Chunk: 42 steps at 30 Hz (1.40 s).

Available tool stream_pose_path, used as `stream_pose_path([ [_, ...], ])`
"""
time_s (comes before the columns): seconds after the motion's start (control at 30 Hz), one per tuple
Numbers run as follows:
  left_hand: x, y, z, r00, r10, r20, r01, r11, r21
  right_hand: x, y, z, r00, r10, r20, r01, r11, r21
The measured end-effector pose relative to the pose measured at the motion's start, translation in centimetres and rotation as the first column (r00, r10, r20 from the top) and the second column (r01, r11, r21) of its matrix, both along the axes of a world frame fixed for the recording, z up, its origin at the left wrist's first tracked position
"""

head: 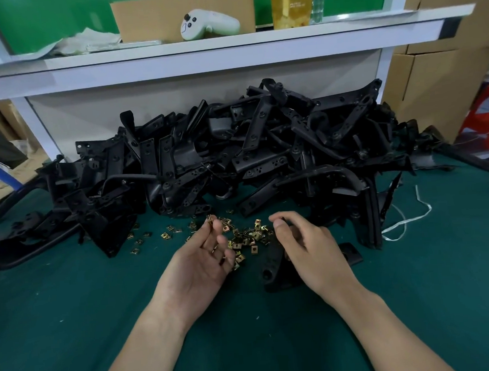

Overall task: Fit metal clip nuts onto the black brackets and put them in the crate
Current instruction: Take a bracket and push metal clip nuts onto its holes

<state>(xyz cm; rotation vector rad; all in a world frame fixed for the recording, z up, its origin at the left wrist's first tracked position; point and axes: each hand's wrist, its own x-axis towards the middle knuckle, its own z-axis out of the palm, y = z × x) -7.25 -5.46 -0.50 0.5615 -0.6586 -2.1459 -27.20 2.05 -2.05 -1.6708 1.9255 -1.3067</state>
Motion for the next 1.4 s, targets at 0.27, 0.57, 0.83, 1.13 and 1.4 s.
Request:
stream_pose_path([
  [0.27, -0.12, 0.04, 0.01, 1.0, 0.016, 0.005, -0.016, 1.0, -0.007, 0.05, 0.0, 0.11, 1.0, -0.003, -0.012, 0.003, 1.0, 0.004],
  [0.57, -0.1, -0.18, -0.3, 1.0, 0.004, 0.015, -0.003, 1.0, -0.031, 0.07, 0.01, 0.16, 1.0, -0.005, -0.002, 0.005, 1.0, 0.015],
  [0.83, 0.23, -0.14, -0.26, 0.998, -0.039, -0.056, 0.04, 0.999, 0.008, 0.12, 0.01, 0.2, 1.0, 0.002, 0.004, -0.002, 1.0, 0.015],
  [1.13, 0.58, 0.51, 0.06, 0.932, -0.204, -0.3, 0.175, 0.977, -0.121, 0.13, 0.01, 0.2, 1.0, 0.008, 0.012, -0.009, 1.0, 0.013],
  [1.4, 0.65, 0.42, 0.0, 0.942, -0.208, -0.263, 0.179, 0.975, -0.131, 0.15, 0.01, 0.19, 1.0, 0.006, 0.011, -0.006, 1.0, 0.01],
])
